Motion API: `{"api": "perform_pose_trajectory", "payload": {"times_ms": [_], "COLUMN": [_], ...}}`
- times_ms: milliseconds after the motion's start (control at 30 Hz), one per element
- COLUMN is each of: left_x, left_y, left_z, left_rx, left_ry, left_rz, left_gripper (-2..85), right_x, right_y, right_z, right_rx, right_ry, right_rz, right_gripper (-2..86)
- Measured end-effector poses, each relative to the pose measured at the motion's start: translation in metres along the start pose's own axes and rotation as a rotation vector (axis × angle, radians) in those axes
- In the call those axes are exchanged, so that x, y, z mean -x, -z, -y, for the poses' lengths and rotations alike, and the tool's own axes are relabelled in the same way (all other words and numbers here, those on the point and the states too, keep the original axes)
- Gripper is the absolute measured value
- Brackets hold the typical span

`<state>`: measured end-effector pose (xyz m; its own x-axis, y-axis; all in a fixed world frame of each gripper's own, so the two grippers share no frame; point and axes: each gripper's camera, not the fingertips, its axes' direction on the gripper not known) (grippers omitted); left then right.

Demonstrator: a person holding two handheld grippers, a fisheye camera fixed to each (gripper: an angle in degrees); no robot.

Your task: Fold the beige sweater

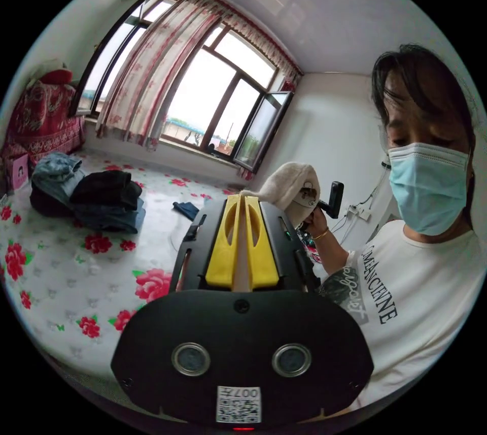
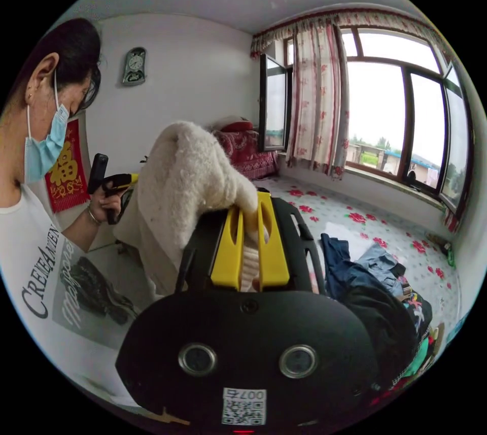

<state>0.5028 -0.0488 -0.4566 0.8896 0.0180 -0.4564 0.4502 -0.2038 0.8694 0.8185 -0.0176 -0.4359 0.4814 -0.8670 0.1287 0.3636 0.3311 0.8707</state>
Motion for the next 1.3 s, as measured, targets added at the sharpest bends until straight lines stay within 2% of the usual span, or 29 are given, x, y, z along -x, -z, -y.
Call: {"api": "perform_pose_trajectory", "payload": {"times_ms": [133, 433, 633, 733, 833, 967, 1033, 1067, 1100, 1133, 1200, 1300], "left_x": [0.012, -0.006, -0.057, -0.075, -0.076, -0.007, 0.053, 0.1, 0.148, 0.171, 0.231, 0.263], "left_y": [0.004, 0.017, 0.047, 0.059, 0.056, -0.008, -0.063, -0.099, -0.133, -0.146, -0.185, -0.23], "left_z": [-0.003, 0.017, 0.036, 0.054, 0.079, 0.118, 0.126, 0.119, 0.105, 0.095, 0.041, -0.035], "left_rx": [-0.006, -0.033, -0.262, -0.345, -0.352, -0.2, -0.09, -0.033, 0.075, 0.135, 0.26, 0.43], "left_ry": [0.036, -0.066, -0.339, -0.445, -0.492, -0.376, -0.235, -0.136, -0.028, 0.036, 0.169, 0.236], "left_rz": [0.008, 0.019, -0.184, -0.199, -0.112, 0.094, 0.257, 0.401, 0.474, 0.472, 0.331, 0.273], "left_gripper": [-1.0, -0.9, -0.9, -0.9, -0.9, -0.7, -0.5, -0.2, 0.3, 1.4, 4.9, 6.9], "right_x": [-0.005, 0.014, 0.023, 0.025, 0.026, 0.015, -0.012, -0.02, -0.04, -0.059, -0.079, -0.083], "right_y": [-0.027, -0.024, 0.022, 0.044, 0.042, -0.009, -0.078, -0.099, -0.142, -0.18, -0.218, -0.23], "right_z": [0.011, 0.027, 0.057, 0.073, 0.087, 0.084, 0.058, 0.047, 0.021, -0.011, -0.065, -0.142], "right_rx": [0.015, -0.053, -0.233, -0.332, -0.37, -0.276, -0.098, -0.038, 0.108, 0.27, 0.441, 0.458], "right_ry": [-0.01, 0.008, 0.085, 0.127, 0.125, 0.028, -0.125, -0.161, -0.242, -0.317, -0.456, -0.628], "right_rz": [0.042, 0.014, -0.016, -0.003, -0.004, -0.061, -0.105, -0.122, -0.178, -0.239, -0.27, -0.163], "right_gripper": [8.1, 8.1, 8.1, 8.1, 8.0, 8.3, 9.0, 9.3, 9.8, 10.2, 10.1, 10.5]}}
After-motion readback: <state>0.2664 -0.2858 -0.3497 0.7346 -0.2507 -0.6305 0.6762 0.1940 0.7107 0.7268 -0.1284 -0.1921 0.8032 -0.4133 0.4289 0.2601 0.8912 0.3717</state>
